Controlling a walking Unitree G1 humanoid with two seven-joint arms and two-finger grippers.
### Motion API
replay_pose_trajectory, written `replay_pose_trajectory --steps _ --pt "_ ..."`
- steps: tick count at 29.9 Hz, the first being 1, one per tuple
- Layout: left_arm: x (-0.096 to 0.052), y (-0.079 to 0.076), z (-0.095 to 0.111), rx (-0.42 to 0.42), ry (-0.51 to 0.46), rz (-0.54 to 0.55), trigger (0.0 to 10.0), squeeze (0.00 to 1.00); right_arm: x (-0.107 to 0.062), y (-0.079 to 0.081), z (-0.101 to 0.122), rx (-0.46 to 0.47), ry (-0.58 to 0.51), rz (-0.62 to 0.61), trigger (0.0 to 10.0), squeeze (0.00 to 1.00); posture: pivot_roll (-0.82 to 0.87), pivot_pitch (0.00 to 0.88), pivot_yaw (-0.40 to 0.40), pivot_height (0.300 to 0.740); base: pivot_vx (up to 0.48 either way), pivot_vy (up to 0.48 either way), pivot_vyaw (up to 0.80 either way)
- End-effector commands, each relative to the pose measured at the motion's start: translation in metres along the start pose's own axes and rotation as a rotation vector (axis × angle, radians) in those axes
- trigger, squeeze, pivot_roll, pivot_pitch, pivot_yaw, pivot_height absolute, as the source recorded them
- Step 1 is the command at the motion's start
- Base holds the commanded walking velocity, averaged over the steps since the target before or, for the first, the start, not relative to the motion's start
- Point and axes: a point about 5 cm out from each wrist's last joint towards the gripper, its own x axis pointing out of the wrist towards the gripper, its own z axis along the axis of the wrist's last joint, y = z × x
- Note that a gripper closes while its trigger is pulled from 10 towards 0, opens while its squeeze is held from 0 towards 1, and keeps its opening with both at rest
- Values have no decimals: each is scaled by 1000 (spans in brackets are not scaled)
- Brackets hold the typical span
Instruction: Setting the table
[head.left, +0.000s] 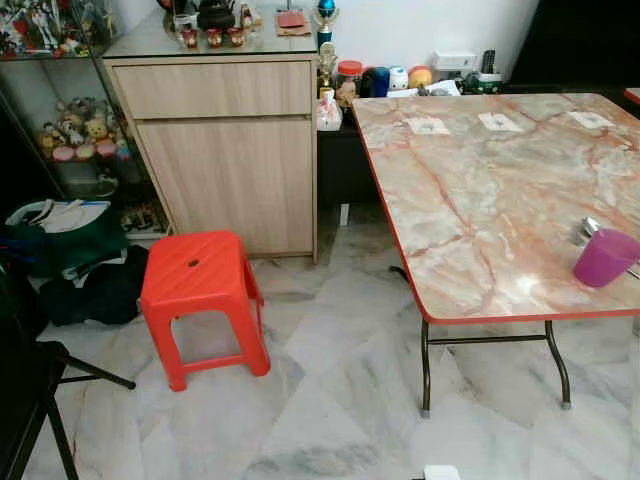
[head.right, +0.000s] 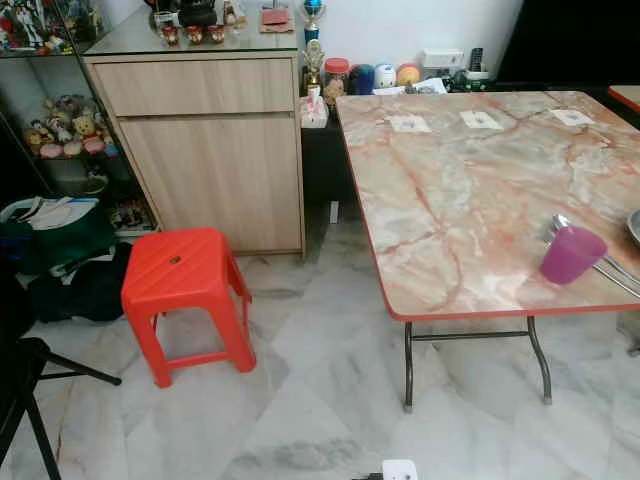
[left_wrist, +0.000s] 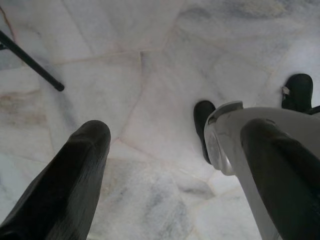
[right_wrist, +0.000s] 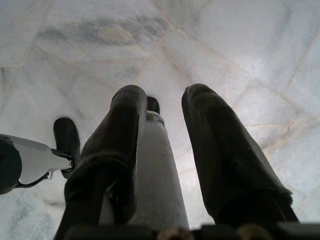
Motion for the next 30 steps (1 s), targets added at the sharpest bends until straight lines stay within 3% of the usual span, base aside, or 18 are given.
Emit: replay_pose_trajectory --steps 1,7,11,17,20,27,30 --pt "8 1 31 -31 -25 -49 10000 0 4 -39 44 255 -94 -19 10000 0 16 101 4 740 0 -428 0" --pt "10 -20 35 -23 -27 -70 10000 0 4 -39 44 259 -87 -22 10000 0 16 101 5 740 0 -424 -133" --pt "10 -21 36 -25 -26 -70 10000 0 4 -39 44 253 -86 -22 10000 0 16 102 3 740 0 -427 -800" --pt "11 -22 37 -26 -25 -72 10000 0 4 -40 45 252 -94 -27 10000 0 14 103 2 740 0 -406 0" --pt "10 -17 35 -27 -25 -68 10000 0 4 -40 45 255 -99 -26 10000 0 16 104 1 740 0 -428 0" --pt "6 16 27 -34 -21 -39 10000 0 4 -39 45 255 -99 -26 10000 0 18 105 5 740 0 -428 0" --pt "4 21 24 -34 -18 -36 10000 0 4 -39 45 259 -101 -25 10000 0 16 106 6 740 0 -428 0"
